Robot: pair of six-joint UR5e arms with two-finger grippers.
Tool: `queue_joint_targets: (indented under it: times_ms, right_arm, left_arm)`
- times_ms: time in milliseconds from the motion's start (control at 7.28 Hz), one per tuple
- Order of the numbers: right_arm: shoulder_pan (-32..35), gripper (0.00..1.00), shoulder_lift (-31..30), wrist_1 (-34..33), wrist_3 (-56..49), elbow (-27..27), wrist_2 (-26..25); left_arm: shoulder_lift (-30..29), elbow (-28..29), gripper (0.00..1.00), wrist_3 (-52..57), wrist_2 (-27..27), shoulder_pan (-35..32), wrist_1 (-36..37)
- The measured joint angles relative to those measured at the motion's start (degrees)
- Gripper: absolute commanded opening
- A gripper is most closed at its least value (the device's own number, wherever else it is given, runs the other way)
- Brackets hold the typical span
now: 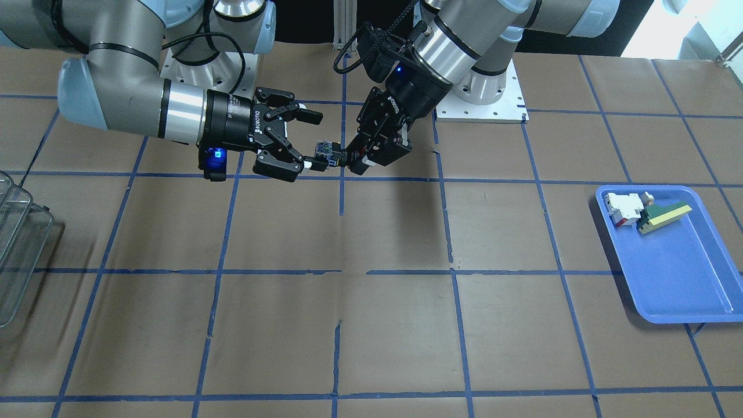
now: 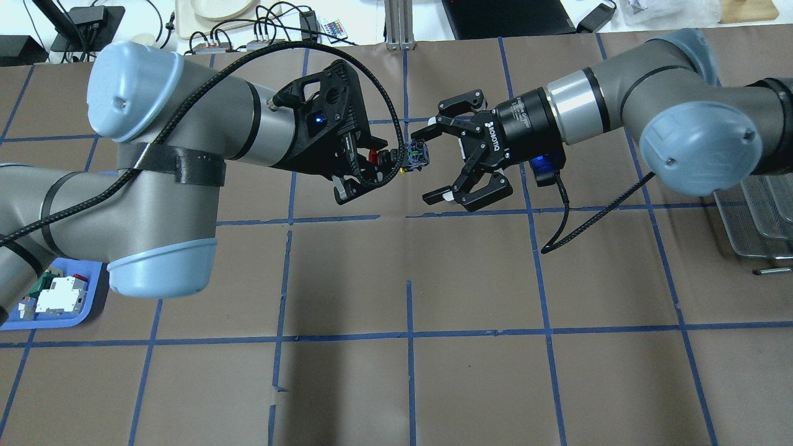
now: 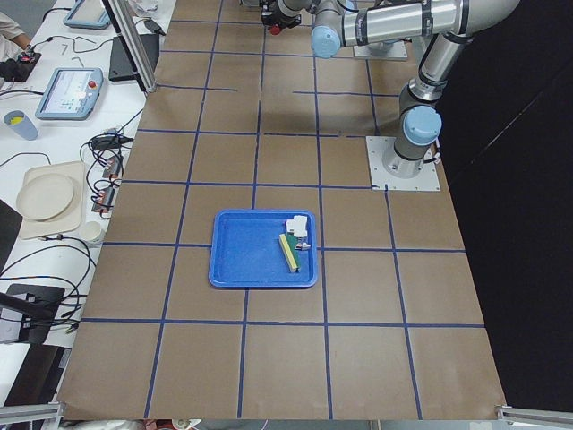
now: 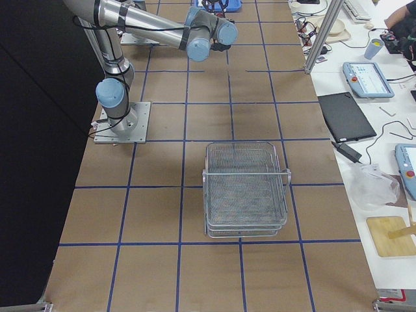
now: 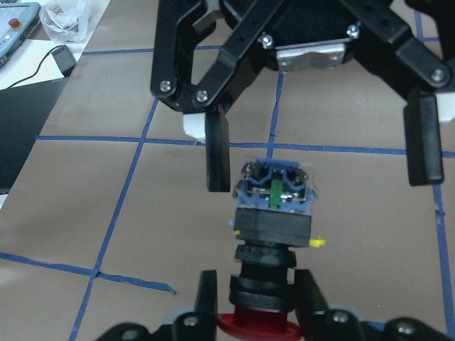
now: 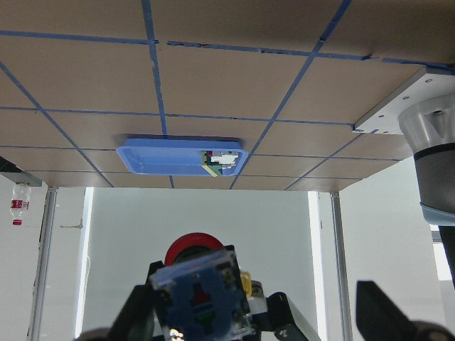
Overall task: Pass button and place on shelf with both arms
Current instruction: 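Close the right gripper on the button's blue body beside the left gripper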
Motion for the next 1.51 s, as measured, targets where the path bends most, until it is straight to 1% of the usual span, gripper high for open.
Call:
queue_joint_targets:
  times_ms: [137,275,412,550,687,962,1099,1237,1511]
  right_arm:
    - [0.1,0.9,0.0,0.0,0.0,0.0,0.0]
    - [0.2,0.81,0.0,0.1,0.0,0.1,-0.1]
    - [0.2,0.55,-0.1,0.1,-0.1,0.2,-0.1]
    - [0.2,0.35,-0.1,0.0,-0.3,0.2,-0.1]
    - [0.2,0.23,0.0,0.0,-0.3,0.2,0.0]
    - [0.1,0.07,0.0,-0.1,-0.4,0.1,0.2]
    - [0.1,0.05,0.0,-0.2,-0.5,0.1,0.5]
    - [0.1,0.02,0.0,-0.2,-0.5,0.1,0.6]
    - [-0.1,0.0,0.1,-0.2,-0.5,-0.1,0.6]
  left_arm:
    - [0.0,0.0,0.22,0.0,0.0,0.0,0.1]
    - [0.0,0.0,0.22,-0.1,0.0,0.0,0.1]
    - [0.0,0.0,0.22,-0.1,0.0,0.0,0.1]
    - [0.0,0.0,0.22,-0.2,0.0,0.0,0.1]
    - [0.1,0.0,0.22,-1.1,-0.1,0.0,0.1]
    - [0.3,0.1,0.24,-3.5,-0.1,0.0,0.1]
    - [0.3,0.1,0.62,-3.9,-0.1,0.0,0.1]
    - [0.4,0.2,0.98,-4.3,-0.1,0.0,0.2]
    - [0.5,0.1,1.0,-7.3,-0.1,0.0,0.1]
